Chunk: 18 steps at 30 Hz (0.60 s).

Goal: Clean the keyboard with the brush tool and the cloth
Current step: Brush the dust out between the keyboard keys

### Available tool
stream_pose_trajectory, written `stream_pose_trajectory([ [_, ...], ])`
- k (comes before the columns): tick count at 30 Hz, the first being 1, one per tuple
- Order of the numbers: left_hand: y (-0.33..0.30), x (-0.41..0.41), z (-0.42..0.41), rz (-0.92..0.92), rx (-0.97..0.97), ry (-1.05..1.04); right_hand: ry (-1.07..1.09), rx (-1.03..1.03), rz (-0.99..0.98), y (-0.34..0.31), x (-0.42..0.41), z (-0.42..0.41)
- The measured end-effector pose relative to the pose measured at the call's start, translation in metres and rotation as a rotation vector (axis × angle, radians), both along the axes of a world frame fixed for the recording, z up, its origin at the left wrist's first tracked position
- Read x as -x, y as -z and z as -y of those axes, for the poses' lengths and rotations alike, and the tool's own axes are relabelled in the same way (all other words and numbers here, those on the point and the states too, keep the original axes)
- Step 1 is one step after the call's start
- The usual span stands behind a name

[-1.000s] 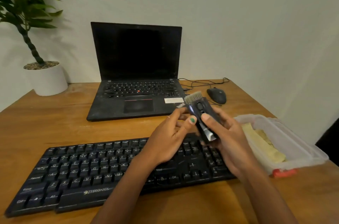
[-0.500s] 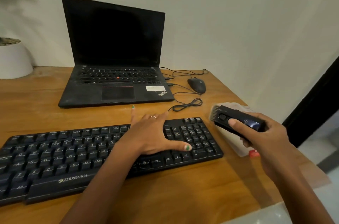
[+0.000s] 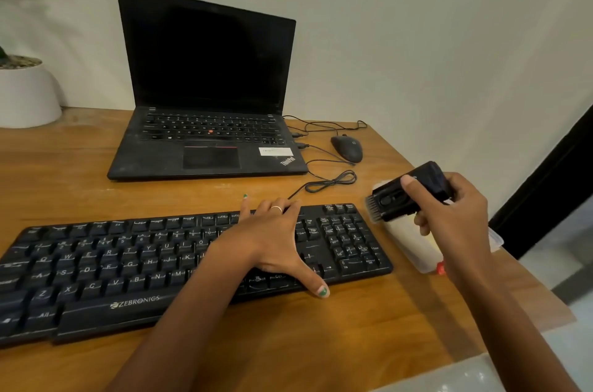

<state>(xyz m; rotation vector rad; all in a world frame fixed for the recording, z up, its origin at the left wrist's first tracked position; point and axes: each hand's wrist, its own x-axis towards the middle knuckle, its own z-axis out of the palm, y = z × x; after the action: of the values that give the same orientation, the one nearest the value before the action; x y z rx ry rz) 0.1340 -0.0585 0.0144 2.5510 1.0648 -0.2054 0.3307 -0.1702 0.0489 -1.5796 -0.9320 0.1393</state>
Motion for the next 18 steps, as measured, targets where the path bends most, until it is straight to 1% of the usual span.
stream_pose_trajectory([
  [5,0.0,0.0,-0.001,-0.002,-0.004,0.009,0.018,0.047,0.083,-0.006,-0.008,-0.016],
  [12,-0.001,0.0,0.001,0.011,-0.025,0.023,-0.086,0.186,0.222,-0.012,-0.008,-0.036],
  [18,0.001,0.0,0.003,0.027,-0.039,0.05,-0.113,0.214,0.29,-0.003,-0.003,-0.049],
])
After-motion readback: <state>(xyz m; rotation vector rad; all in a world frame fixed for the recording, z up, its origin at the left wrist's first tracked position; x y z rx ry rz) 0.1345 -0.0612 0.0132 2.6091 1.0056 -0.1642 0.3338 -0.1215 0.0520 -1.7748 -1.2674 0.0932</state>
